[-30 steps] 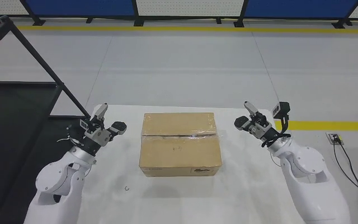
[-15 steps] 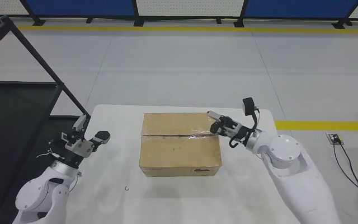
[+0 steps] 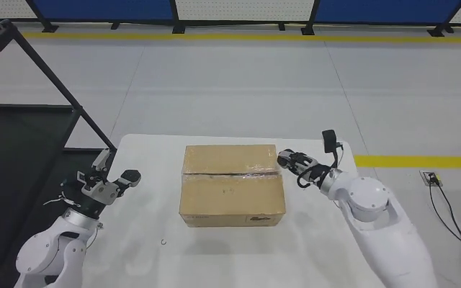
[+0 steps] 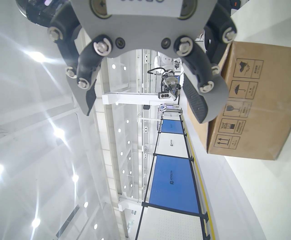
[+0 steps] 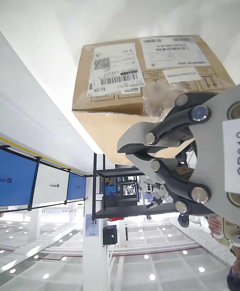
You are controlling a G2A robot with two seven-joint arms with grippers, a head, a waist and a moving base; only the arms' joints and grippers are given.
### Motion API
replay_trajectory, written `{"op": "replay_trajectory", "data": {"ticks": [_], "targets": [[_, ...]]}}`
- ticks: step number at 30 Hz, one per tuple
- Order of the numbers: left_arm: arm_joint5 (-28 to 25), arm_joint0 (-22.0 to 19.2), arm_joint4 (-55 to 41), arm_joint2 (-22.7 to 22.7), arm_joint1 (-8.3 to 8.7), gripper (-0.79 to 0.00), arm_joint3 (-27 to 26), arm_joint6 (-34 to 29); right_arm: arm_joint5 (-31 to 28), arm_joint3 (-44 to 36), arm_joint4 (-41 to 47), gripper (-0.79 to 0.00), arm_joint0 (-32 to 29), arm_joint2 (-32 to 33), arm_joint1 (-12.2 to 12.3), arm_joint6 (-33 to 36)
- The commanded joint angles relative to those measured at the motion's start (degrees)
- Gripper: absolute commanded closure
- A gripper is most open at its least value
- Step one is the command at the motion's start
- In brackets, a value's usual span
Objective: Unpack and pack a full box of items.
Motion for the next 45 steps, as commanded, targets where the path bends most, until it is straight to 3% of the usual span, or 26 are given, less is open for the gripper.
{"op": "replay_trajectory", "data": {"ticks": [1,8,13,25,45], "targets": [[0.19,-0.23,0.25,0.15,0.08,-0.785,0.26,-0.11,0.84,-0.63,-1.03,0.0,-1.45,1.22,0.42,1.15],[0.84,-1.46,0.89,1.53,0.25,-0.785,0.36,-0.18,3.11,-0.99,-2.48,0.0,-3.08,2.13,0.92,2.83],[0.98,-1.82,1.27,2.29,0.34,-0.785,0.32,0.09,0.38,-1.93,-0.55,0.0,-3.45,1.54,0.79,4.83],[0.22,-1.31,0.48,2.75,0.47,-0.785,0.59,1.08,5.38,4.02,-2.53,0.0,4.78,-6.48,-0.76,7.04],[0.01,-1.56,-1.13,1.89,0.89,-0.785,1.87,1.29,6.85,8.5,-4.55,0.0,11.95,-16.77,-3.68,8.03]]}}
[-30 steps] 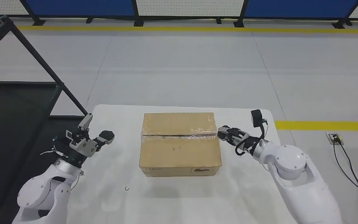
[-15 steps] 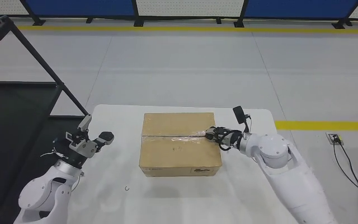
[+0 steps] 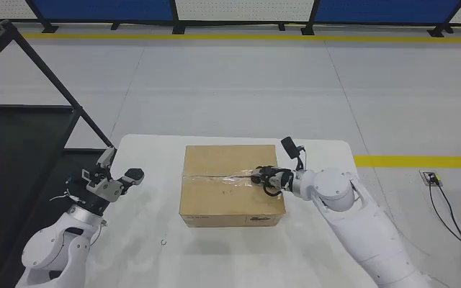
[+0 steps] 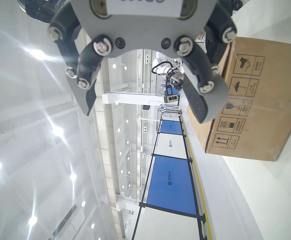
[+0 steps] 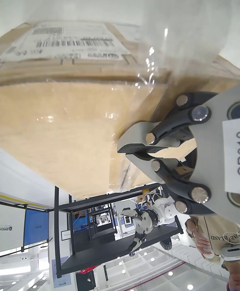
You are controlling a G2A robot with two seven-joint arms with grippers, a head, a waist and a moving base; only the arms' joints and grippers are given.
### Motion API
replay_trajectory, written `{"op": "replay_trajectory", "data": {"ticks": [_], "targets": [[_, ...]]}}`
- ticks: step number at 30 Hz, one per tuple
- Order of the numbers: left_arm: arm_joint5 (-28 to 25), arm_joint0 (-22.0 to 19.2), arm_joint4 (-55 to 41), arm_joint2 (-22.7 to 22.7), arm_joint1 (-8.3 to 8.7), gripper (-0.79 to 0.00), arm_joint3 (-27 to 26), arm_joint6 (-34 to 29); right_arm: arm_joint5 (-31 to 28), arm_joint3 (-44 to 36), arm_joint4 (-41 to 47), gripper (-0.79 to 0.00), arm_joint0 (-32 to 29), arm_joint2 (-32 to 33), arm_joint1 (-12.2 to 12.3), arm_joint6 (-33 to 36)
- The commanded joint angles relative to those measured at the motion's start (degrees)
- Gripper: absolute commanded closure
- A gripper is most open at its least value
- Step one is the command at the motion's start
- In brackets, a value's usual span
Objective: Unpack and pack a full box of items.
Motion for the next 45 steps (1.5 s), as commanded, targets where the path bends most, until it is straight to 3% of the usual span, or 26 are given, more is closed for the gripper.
{"op": "replay_trajectory", "data": {"ticks": [1,15,26,35,45], "targets": [[-0.13,0.09,-0.23,-0.3,0.06,-0.785,0.19,-0.08,0.11,0.62,0.07,0.0,0.97,-1.5,-0.56,-0.44],[-1.44,2.66,-3.02,-3.24,0.4,-0.785,0.25,-0.65,1.37,8.45,1.96,0.0,9.0,-12.02,-5.97,-3.42],[-1.99,4.51,-4.43,-4.43,0.58,-0.785,-0.74,-1.21,-1.59,13.8,5.16,0.0,12.92,-16.27,-10.22,-6.2],[-1.43,5.19,-3.1,-3.98,0.79,-0.785,-0.83,-1.64,-3.68,13.96,6.98,0.0,12.59,-13.64,-10.87,-7.84],[-0.94,3.18,3.29,0.08,0.88,-0.785,1.21,1.13,-2.55,13.48,5.93,0.0,11.58,-14.38,-11.66,-5.09]]}}
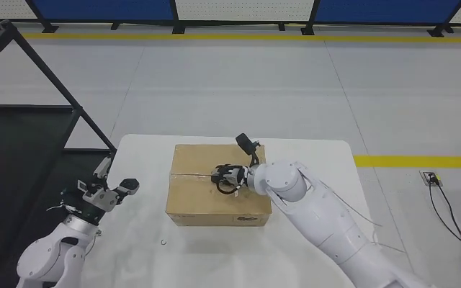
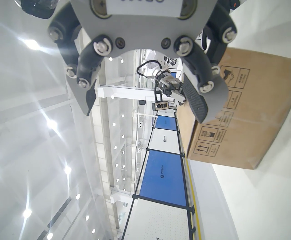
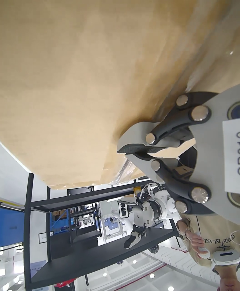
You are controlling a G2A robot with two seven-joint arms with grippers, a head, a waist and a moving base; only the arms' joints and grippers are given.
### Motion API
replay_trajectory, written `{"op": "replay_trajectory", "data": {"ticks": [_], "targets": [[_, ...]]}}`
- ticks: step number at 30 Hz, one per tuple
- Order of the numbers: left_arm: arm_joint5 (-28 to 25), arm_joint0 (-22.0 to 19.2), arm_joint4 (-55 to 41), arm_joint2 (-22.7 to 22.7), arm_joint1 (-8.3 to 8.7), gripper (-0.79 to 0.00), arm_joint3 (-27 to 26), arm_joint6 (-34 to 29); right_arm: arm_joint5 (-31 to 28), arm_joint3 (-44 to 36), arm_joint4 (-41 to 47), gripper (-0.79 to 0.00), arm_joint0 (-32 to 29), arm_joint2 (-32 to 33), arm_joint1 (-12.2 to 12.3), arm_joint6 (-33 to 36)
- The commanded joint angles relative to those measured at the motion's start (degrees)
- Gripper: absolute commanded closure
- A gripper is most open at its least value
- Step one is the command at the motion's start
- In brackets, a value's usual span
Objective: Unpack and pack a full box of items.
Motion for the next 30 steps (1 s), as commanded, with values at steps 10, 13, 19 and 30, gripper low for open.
{"op": "replay_trajectory", "data": {"ticks": [10,13,19,30], "targets": [[-2.05,-3.4,5.38,7.17,-0.53,-0.785,2.9,2.62,-1.32,1.87,0.98,0.0,1.35,-1.86,-2.45,-0.76],[-2.23,-3.3,5.14,7.61,-0.6,-0.785,2.96,2.87,-1.83,3.18,1.46,0.0,2.06,-2.67,-3.46,-1.54],[-2.8,-2.78,4.95,8.33,-0.74,-0.785,3.16,3.43,-2.66,6.86,2.28,0.0,4.05,-4.95,-5.9,-2.21],[-3.65,-1.4,3.36,7.44,-0.84,-0.785,3.15,4.75,-6.07,13.88,3.96,0.0,7.32,-7.35,-10.19,-2.31]]}}
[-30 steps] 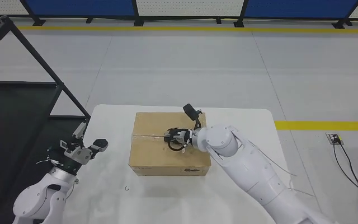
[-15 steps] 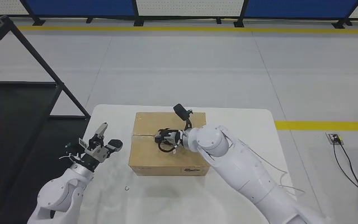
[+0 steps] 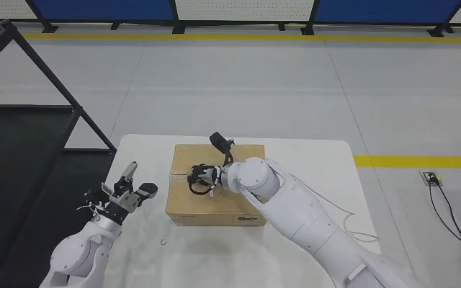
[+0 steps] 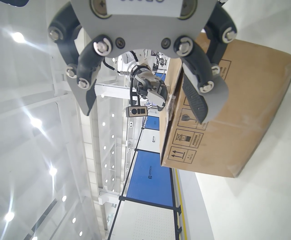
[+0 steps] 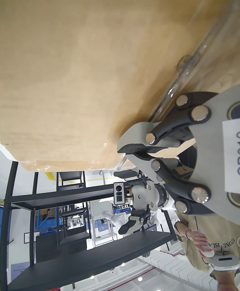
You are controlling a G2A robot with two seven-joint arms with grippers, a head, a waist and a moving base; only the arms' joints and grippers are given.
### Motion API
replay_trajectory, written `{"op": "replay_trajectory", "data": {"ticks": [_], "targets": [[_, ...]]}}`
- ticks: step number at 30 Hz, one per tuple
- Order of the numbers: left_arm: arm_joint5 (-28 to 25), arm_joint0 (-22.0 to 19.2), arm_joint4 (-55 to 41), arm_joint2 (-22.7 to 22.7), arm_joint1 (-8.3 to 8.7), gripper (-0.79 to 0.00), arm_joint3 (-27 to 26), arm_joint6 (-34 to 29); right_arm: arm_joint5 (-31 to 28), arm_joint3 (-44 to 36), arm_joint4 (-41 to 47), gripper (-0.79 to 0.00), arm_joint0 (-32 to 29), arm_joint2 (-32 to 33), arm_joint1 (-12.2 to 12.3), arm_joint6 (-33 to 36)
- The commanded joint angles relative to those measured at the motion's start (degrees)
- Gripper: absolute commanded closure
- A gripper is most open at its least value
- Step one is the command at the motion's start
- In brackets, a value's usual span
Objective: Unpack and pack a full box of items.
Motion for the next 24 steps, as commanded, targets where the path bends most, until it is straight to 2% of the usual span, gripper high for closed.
{"op": "replay_trajectory", "data": {"ticks": [1,9,13,18,24], "targets": [[-0.14,0.18,-0.25,-0.24,0.0,-0.785,0.01,0.13,-0.53,1.05,0.36,0.0,0.41,-0.19,-0.65,0.08],[-0.12,0.44,-0.49,-0.6,0.0,-0.785,0.0,0.24,-1.71,5.59,1.01,0.0,2.09,-0.77,-3.1,1.09],[0.03,0.38,-0.26,-0.54,0.03,-0.785,0.02,-0.08,-2.57,7.05,0.71,0.0,2.67,-0.07,-3.37,3.18],[0.29,-0.04,0.36,-0.27,0.07,-0.785,0.13,-0.67,-3.23,6.94,-1.16,0.0,2.34,1.77,-2.48,4.98],[0.8,-0.6,1.03,0.06,0.11,-0.785,0.26,-1.1,-2.35,3.36,-4.87,0.0,-0.05,5.43,0.08,6.27]]}}
